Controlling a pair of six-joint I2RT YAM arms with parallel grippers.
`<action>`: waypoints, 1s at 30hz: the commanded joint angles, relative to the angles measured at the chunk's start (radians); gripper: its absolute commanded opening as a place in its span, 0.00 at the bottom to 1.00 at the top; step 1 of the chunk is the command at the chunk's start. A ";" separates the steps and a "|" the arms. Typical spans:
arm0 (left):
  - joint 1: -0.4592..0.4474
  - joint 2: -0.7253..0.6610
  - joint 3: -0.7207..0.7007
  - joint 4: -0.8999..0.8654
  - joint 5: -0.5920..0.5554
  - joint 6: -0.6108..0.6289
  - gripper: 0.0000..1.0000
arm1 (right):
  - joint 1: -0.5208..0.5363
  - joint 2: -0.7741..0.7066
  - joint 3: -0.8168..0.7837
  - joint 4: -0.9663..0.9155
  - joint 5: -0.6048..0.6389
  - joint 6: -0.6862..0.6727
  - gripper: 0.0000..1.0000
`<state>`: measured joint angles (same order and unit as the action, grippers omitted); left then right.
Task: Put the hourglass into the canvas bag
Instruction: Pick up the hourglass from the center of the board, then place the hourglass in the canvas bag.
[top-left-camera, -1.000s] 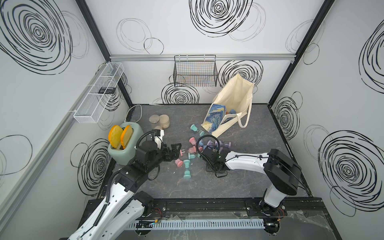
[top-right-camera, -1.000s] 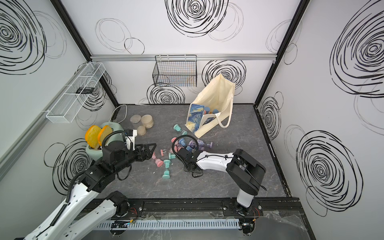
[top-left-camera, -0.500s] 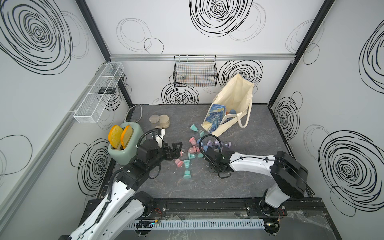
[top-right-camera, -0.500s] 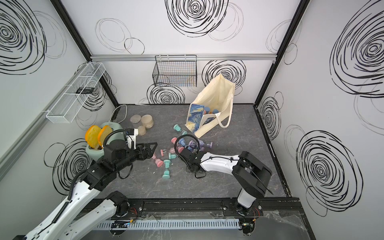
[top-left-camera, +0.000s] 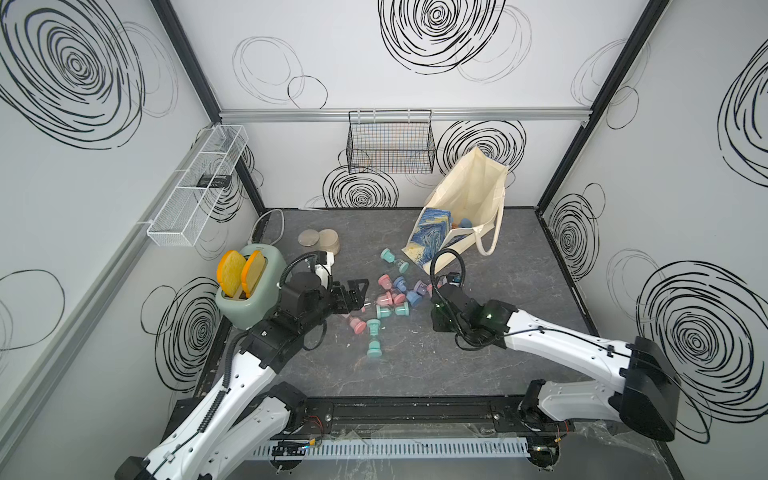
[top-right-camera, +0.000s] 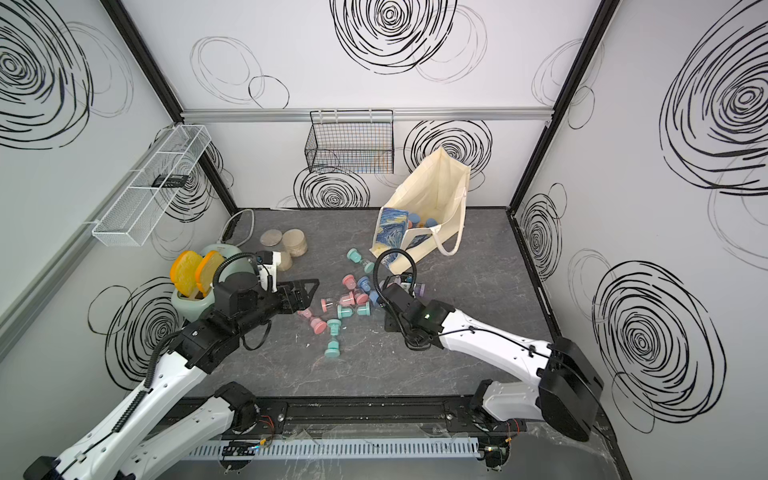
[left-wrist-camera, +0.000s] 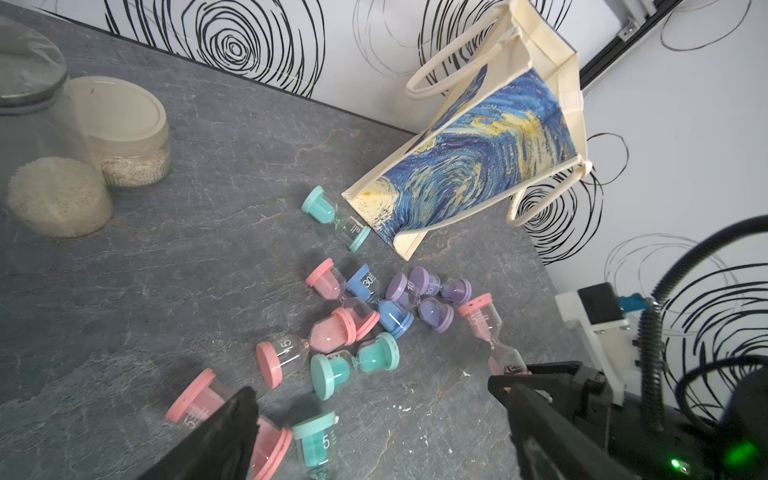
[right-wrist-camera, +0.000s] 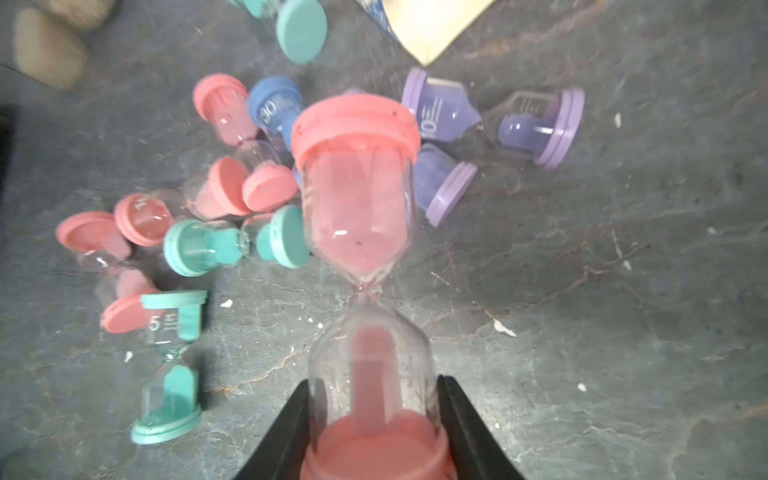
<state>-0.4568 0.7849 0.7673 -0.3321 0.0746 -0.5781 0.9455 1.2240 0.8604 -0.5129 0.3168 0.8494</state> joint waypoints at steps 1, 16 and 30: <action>0.006 0.022 0.045 0.104 0.020 -0.032 0.96 | -0.015 -0.091 0.008 -0.016 0.065 -0.102 0.26; 0.001 0.196 0.181 0.223 0.077 0.010 0.96 | -0.247 -0.062 0.404 0.001 -0.016 -0.335 0.26; -0.091 0.365 0.287 0.331 0.095 0.040 0.96 | -0.568 0.378 0.722 0.115 -0.119 -0.391 0.27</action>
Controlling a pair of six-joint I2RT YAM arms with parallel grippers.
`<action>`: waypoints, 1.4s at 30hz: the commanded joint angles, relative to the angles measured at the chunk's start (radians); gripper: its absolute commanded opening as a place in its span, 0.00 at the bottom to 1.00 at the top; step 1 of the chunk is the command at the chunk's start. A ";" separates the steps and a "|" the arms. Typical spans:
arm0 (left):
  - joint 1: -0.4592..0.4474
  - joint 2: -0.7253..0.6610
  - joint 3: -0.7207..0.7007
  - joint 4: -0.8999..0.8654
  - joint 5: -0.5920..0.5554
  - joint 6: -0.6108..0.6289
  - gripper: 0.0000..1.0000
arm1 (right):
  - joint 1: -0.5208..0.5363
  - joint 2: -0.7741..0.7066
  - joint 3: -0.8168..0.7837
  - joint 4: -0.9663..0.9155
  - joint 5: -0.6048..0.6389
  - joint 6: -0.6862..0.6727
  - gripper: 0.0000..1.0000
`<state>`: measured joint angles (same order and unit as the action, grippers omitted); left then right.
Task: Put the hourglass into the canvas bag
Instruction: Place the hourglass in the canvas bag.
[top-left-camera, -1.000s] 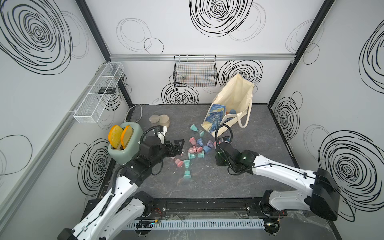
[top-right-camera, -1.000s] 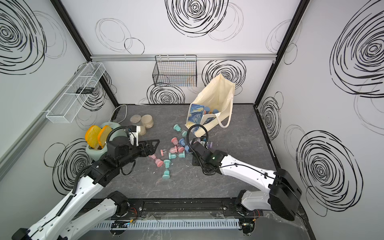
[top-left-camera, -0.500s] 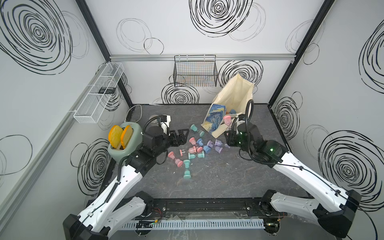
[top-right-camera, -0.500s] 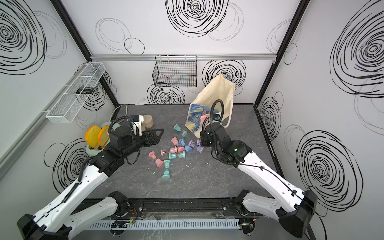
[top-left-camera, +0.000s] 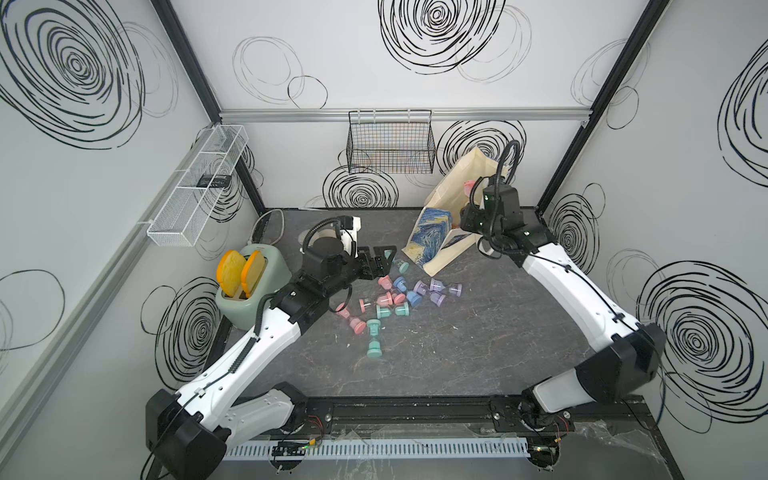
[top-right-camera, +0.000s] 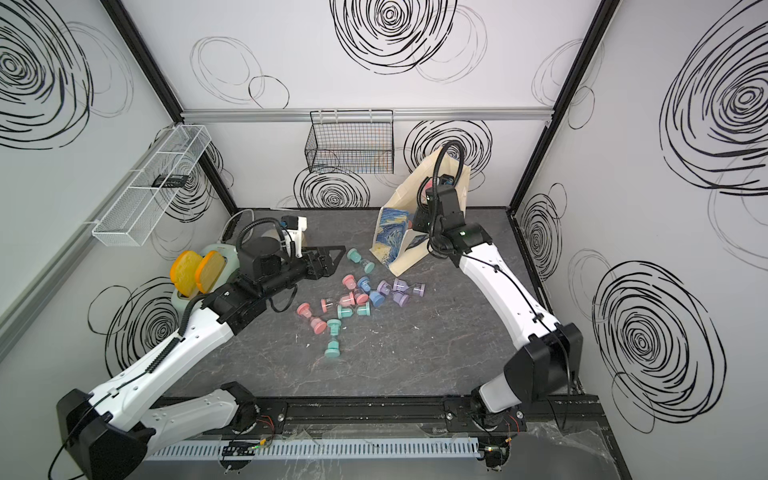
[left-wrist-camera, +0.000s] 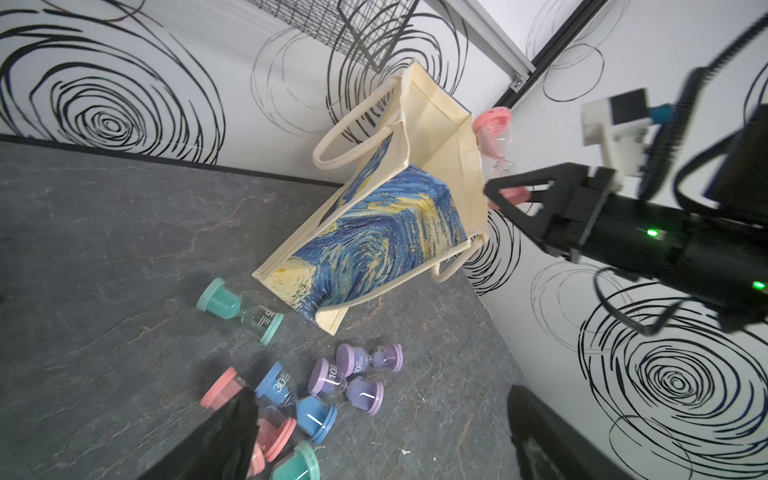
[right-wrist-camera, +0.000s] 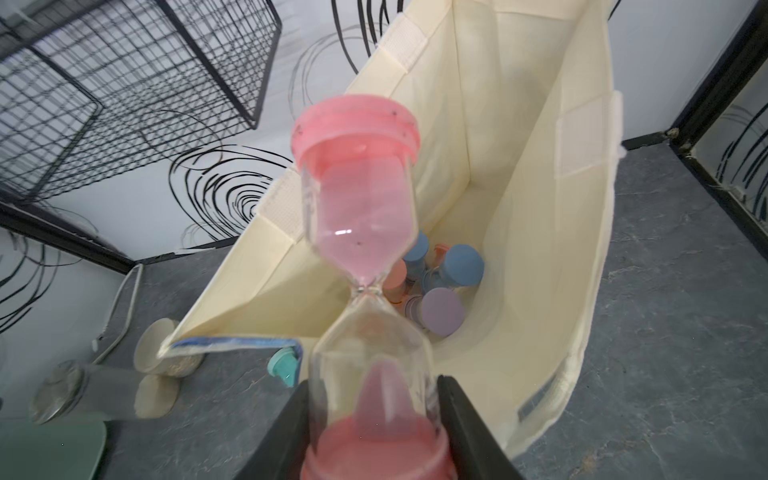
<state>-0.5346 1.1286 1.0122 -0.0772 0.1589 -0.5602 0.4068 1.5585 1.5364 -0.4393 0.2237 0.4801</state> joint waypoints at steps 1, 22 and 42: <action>-0.017 0.034 0.046 0.085 0.013 0.022 0.96 | -0.047 0.073 0.061 0.044 -0.034 -0.020 0.27; -0.031 0.143 0.061 0.116 0.028 0.038 0.96 | -0.113 0.423 0.290 -0.078 -0.006 -0.038 0.43; 0.004 0.096 -0.004 0.150 0.038 0.007 0.96 | -0.064 0.264 0.250 -0.031 0.019 -0.071 0.77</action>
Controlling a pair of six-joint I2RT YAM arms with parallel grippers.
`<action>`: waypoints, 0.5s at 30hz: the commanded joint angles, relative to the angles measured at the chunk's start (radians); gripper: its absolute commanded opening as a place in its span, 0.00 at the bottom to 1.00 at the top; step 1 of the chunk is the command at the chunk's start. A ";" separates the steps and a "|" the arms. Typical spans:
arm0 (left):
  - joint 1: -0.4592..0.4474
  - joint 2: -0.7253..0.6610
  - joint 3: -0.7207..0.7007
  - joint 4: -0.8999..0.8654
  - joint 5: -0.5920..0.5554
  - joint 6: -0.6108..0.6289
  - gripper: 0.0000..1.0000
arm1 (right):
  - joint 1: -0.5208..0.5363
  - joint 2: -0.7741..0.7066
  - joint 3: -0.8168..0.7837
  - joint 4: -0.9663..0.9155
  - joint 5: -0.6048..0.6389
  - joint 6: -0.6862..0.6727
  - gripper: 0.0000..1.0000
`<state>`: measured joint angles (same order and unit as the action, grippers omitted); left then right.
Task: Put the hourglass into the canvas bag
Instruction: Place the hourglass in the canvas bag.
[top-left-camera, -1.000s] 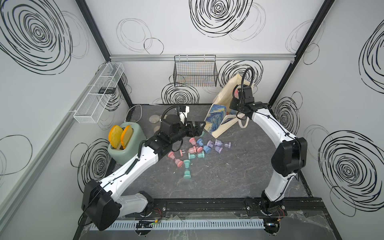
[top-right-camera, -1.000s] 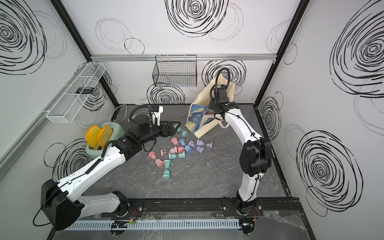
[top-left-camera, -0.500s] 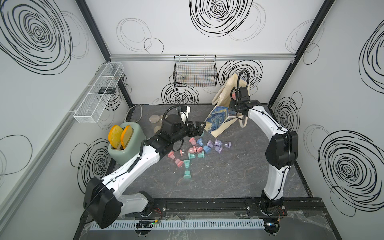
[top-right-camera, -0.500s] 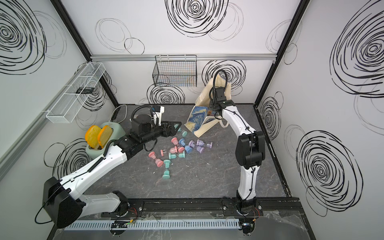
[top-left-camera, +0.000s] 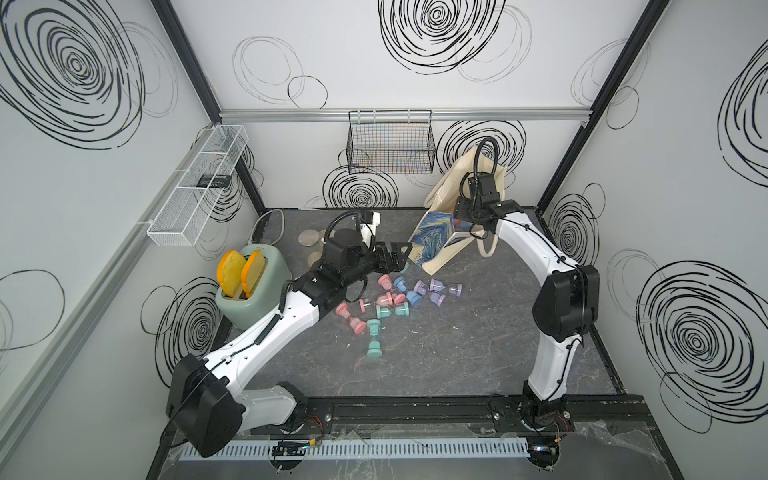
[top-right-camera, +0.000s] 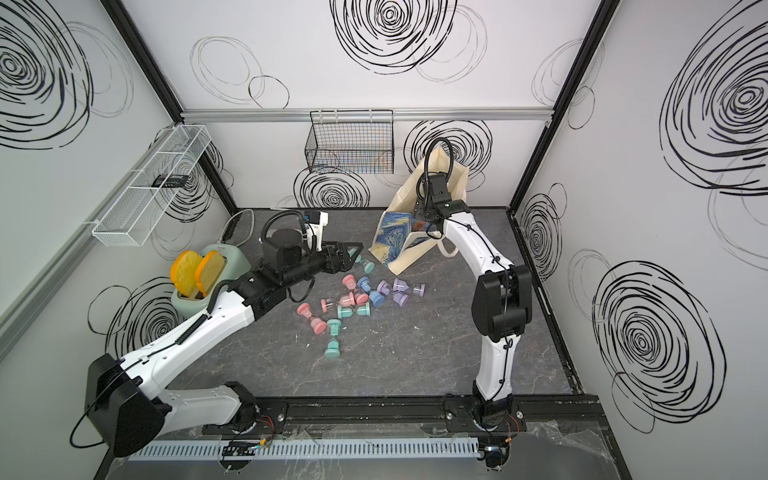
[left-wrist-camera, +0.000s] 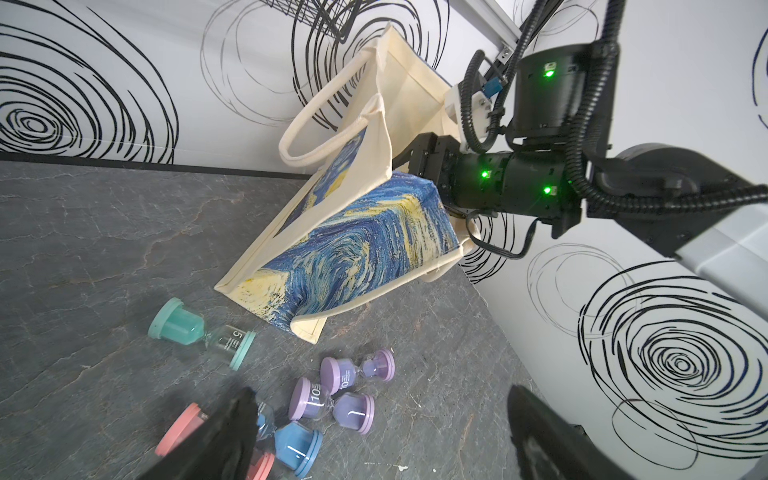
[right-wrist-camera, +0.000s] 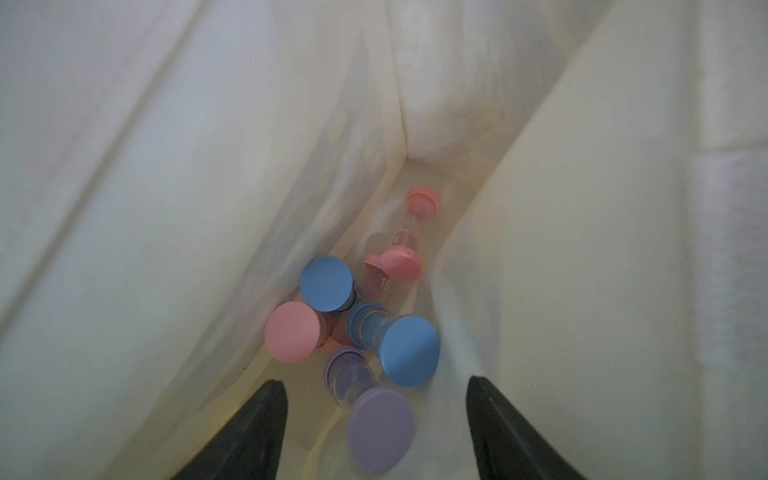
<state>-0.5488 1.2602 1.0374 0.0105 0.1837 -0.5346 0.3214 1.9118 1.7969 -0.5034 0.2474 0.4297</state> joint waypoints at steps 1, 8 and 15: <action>0.025 -0.041 -0.044 0.075 0.022 -0.030 0.96 | 0.019 -0.110 -0.026 0.051 -0.026 -0.019 0.80; 0.047 -0.105 -0.159 0.162 0.071 -0.087 0.96 | 0.018 -0.164 0.007 -0.028 -0.016 -0.020 0.87; 0.050 -0.147 -0.212 0.157 0.070 -0.113 0.96 | 0.057 -0.252 -0.004 -0.093 0.017 -0.060 0.93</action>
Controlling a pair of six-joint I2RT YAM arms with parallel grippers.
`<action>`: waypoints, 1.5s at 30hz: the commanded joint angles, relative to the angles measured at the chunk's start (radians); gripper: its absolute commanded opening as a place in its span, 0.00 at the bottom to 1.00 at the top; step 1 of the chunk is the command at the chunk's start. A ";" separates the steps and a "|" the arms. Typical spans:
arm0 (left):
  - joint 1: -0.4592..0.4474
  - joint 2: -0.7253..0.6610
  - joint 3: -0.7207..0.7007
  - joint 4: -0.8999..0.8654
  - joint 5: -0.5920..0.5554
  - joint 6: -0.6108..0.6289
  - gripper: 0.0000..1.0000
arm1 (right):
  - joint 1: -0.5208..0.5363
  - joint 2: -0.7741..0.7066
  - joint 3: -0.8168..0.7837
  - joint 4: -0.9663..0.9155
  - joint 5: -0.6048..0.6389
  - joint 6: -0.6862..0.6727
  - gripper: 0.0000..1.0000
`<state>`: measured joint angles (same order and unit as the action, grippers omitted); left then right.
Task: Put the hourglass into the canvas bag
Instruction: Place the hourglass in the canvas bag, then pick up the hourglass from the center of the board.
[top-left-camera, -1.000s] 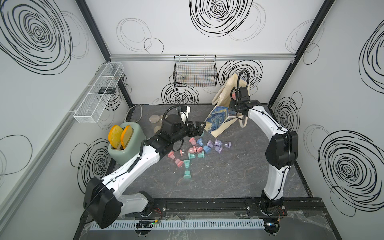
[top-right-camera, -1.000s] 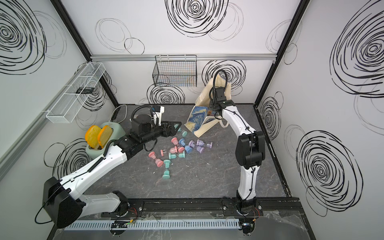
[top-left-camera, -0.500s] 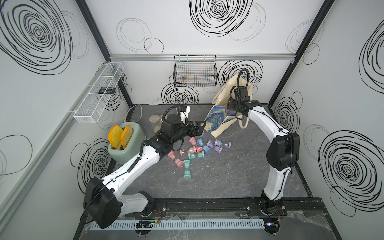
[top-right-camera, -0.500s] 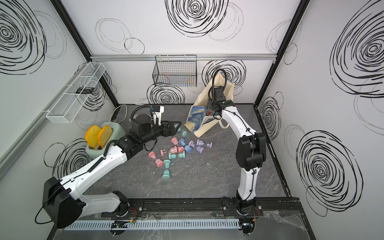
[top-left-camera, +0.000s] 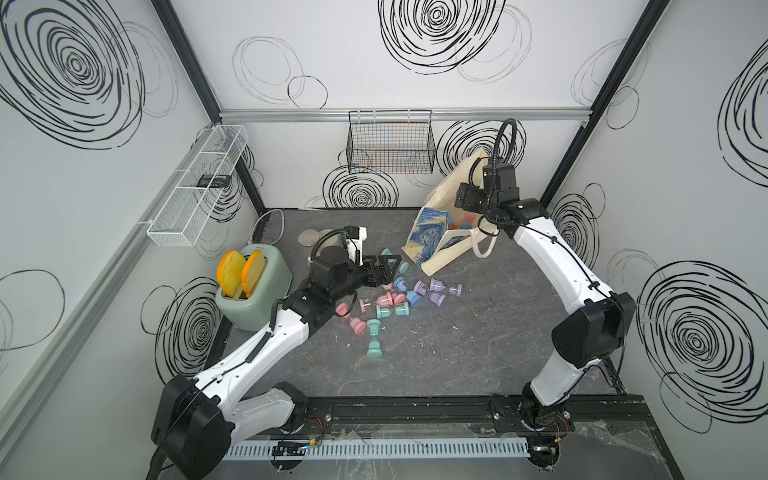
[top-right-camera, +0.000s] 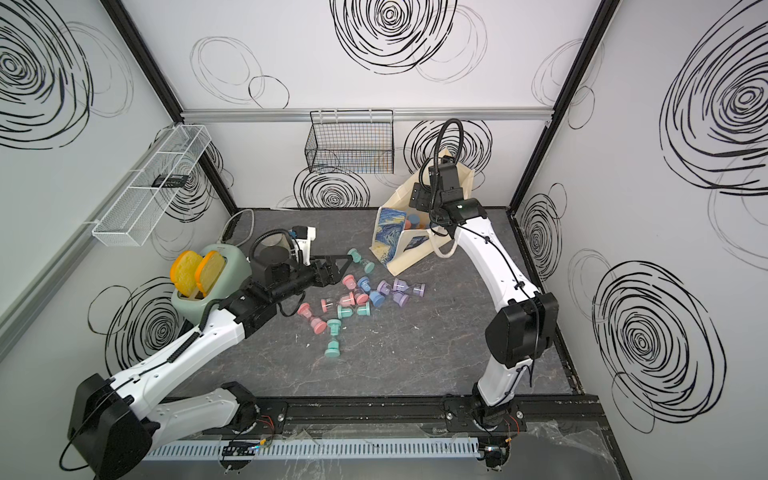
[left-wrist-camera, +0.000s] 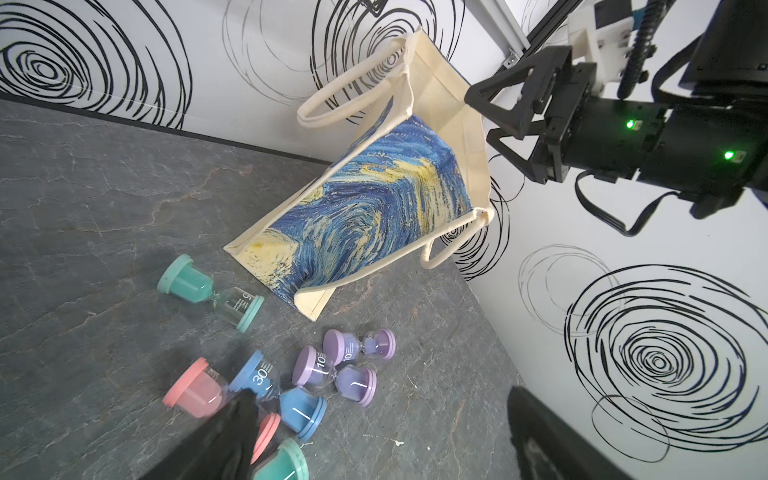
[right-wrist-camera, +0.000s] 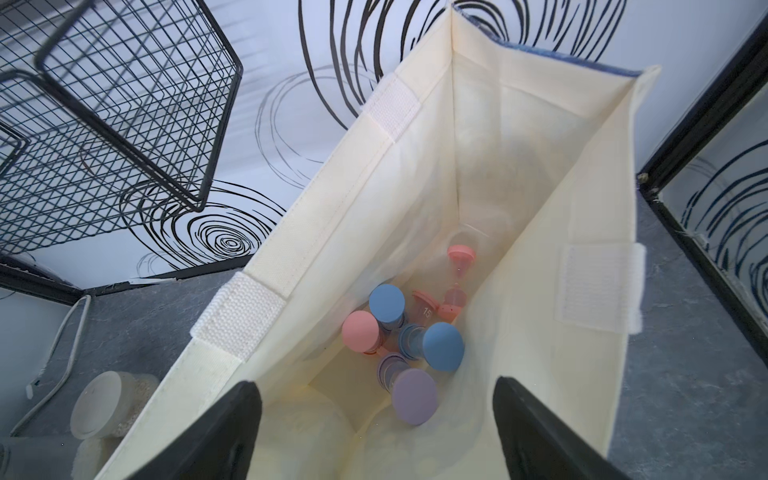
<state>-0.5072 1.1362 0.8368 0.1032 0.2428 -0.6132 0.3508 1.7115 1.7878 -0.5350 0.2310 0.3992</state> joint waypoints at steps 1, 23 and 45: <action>0.007 -0.031 -0.017 0.064 0.009 -0.043 0.96 | 0.043 -0.067 -0.003 -0.066 0.047 -0.038 0.94; 0.108 -0.355 -0.059 -0.317 -0.096 0.024 0.96 | 0.472 -0.470 -0.455 -0.165 0.099 -0.077 0.97; 0.113 -0.436 -0.108 -0.540 -0.098 0.031 0.96 | 0.573 -0.354 -0.967 0.376 -0.303 -0.063 0.94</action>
<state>-0.3988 0.7136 0.7422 -0.4099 0.1642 -0.5869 0.8928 1.3151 0.8005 -0.2306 -0.0452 0.2859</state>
